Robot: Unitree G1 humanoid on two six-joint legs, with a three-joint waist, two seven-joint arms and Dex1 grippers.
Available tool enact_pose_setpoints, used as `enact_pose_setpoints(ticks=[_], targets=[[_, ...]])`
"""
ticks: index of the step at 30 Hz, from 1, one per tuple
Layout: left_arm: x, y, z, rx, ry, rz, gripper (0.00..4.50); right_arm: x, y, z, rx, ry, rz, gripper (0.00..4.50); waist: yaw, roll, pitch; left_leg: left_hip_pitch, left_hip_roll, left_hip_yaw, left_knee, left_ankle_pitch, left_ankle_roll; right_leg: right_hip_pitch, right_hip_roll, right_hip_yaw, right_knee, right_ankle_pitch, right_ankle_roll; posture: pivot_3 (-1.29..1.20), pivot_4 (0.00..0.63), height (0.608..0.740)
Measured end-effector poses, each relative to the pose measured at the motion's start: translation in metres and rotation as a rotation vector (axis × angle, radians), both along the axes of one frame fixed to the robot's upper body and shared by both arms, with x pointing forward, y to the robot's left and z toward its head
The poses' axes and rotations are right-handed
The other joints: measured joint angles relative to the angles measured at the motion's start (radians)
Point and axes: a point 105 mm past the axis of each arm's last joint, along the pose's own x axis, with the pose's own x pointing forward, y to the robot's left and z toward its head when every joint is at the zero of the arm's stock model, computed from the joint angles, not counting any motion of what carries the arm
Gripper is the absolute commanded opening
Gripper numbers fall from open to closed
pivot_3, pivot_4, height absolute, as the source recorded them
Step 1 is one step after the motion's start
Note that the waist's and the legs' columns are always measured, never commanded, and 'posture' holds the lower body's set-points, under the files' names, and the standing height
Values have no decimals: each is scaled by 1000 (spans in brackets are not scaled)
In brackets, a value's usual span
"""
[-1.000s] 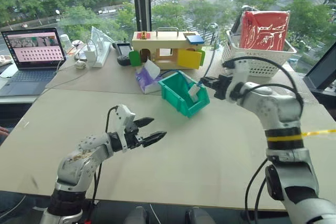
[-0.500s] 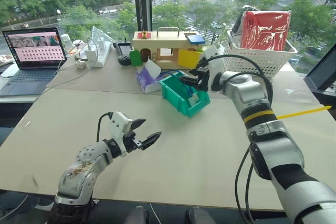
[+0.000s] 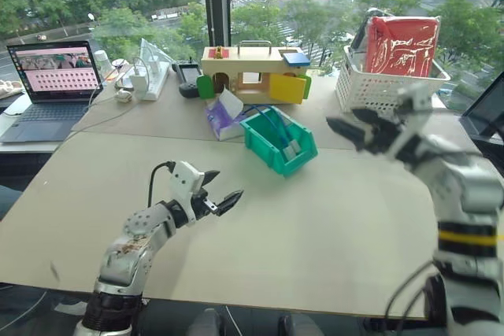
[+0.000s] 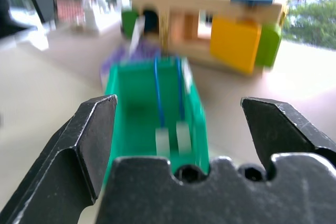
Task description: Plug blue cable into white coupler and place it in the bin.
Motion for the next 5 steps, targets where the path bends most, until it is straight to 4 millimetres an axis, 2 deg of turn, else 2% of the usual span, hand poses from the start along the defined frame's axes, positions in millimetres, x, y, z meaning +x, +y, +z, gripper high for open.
enact_pose_setpoints(ticks=[2,5], targets=[[2,-2,1,-3,-11,-11,4475,-22,1,-30,-54,58,-2,4391,-6,0,0,2,1,0,1,0,0,1,1,1,1,0,0,0,150,730],[6,-4,0,5,-14,-32,4475,-29,2,-41,-43,47,-39,4391,-23,-1,0,6,1,2,1,2,-2,2,2,4,1,0,3,0,150,730]])
